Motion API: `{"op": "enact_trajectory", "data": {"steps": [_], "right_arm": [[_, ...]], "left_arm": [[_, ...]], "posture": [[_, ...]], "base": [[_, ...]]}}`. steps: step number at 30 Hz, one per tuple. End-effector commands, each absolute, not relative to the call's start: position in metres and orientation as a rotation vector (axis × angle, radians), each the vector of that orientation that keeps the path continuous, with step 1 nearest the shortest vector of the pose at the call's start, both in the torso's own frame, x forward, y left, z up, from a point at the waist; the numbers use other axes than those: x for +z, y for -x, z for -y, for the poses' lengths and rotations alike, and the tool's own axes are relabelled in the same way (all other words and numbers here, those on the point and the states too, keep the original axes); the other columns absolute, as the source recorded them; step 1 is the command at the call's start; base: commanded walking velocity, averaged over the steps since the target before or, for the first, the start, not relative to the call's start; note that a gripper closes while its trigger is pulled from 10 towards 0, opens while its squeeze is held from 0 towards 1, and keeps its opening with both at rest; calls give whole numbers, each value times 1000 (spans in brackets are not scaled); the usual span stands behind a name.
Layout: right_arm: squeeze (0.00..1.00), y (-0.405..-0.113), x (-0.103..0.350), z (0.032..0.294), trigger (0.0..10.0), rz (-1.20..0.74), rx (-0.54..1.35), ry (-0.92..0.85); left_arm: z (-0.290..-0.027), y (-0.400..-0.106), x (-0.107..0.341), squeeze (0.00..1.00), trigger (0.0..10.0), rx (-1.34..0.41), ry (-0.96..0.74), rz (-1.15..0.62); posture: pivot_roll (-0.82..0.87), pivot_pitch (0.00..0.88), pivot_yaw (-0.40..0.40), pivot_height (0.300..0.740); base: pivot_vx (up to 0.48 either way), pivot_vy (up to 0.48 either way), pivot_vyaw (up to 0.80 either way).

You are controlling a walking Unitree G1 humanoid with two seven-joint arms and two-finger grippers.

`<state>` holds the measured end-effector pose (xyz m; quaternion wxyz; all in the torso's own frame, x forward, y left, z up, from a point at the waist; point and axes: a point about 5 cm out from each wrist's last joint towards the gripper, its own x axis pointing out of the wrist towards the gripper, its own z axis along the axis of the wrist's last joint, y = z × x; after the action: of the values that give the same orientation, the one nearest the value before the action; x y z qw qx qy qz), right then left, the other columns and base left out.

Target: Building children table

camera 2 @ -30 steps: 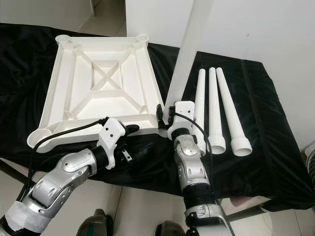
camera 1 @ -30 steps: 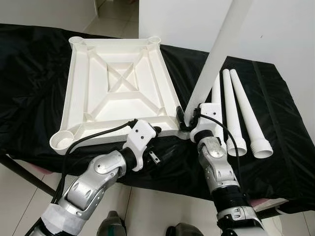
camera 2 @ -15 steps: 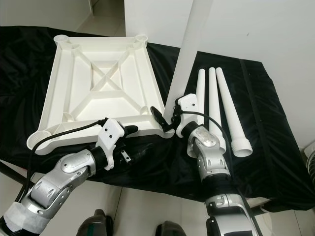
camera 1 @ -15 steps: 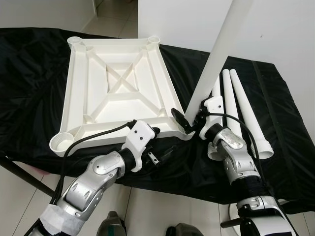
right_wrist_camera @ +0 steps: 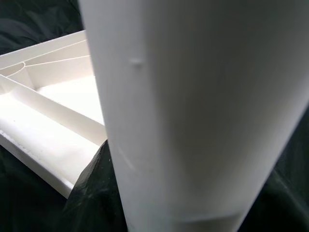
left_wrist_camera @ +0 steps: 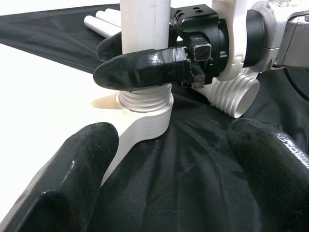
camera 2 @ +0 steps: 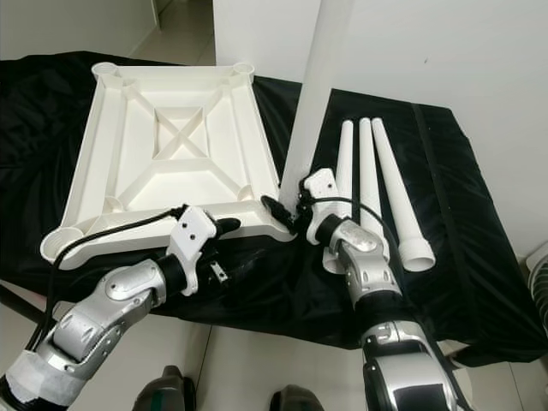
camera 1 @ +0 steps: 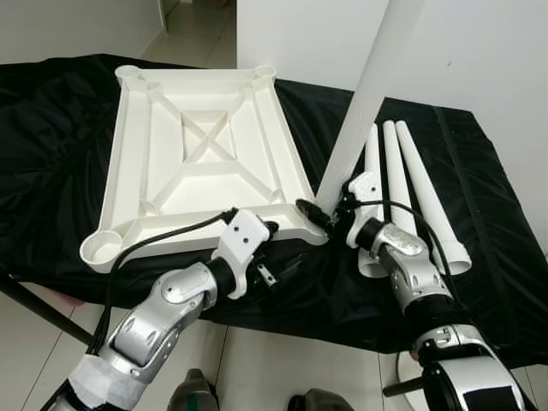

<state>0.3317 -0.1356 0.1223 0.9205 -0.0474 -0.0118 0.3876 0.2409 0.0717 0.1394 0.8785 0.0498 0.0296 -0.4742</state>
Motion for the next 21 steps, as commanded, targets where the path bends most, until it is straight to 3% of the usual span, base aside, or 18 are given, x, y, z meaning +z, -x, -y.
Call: {"op": "enact_trajectory", "data": {"steps": [1, 5, 6, 7, 8, 21], "right_arm": [[0, -329, 111, 134, 0, -30, 836, 110], [0, -328, 110, 136, 0, -30, 829, 109], [0, -328, 110, 138, 3608, -25, 816, 112], [0, -328, 110, 138, 3608, -25, 816, 112], [0, -329, 111, 138, 10000, -17, 801, 111], [0, -331, 120, 133, 10000, 58, 534, 105]], "left_arm": [[-68, -235, 138, 0, 10000, -1103, -110, -70], [-68, -236, 138, 0, 10000, -1107, -112, -69], [-68, -236, 138, 0, 10000, -1110, -113, -69], [-68, -236, 138, 0, 10000, -1110, -113, -69], [-68, -236, 138, 0, 10000, -1113, -113, -69], [-67, -234, 137, 0, 10000, -1114, -106, -74]], "posture": [[71, 0, -33, 740], [64, 0, -29, 740], [64, 0, -29, 740], [64, 0, -29, 740], [62, 0, -30, 740], [62, 0, -40, 740]], "base": [[0, 0, 0], [0, 0, 0], [0, 0, 0], [0, 0, 0], [0, 0, 0], [0, 0, 0]]}}
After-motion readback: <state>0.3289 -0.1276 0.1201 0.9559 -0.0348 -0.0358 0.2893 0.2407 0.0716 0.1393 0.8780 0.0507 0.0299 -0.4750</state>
